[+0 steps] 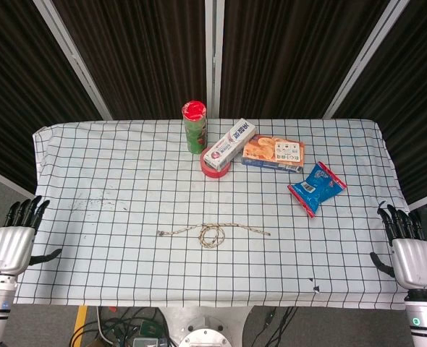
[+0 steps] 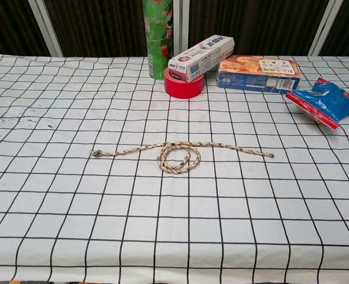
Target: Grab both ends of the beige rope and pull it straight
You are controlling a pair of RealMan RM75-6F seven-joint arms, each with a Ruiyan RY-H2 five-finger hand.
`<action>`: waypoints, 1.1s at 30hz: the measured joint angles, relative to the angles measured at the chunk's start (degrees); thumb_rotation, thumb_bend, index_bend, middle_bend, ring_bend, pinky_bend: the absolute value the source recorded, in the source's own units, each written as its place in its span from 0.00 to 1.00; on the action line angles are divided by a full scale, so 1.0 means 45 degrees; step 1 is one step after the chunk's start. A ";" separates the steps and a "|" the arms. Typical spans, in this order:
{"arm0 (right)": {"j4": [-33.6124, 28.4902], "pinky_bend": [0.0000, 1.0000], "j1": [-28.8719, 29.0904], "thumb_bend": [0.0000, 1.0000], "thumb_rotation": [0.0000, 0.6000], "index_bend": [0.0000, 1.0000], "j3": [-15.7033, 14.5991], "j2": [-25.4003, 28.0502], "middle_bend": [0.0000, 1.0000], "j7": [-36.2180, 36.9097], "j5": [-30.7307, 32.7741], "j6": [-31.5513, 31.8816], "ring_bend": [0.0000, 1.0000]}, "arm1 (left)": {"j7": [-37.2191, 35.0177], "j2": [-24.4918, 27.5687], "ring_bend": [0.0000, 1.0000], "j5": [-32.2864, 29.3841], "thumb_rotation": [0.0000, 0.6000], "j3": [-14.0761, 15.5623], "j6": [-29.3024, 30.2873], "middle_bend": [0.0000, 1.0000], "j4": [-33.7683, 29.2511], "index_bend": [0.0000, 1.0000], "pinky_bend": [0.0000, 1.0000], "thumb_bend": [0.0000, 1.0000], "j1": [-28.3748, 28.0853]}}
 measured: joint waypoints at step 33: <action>-0.0121 0.00 0.0028 0.19 1.00 0.00 0.0209 0.0485 0.00 0.0178 0.0248 -0.0047 0.00 | 0.0485 -0.2680 0.00 0.0524 1.00 -0.0224 -0.2428 0.02 -0.0257 0.11 0.03 0.06 -0.2189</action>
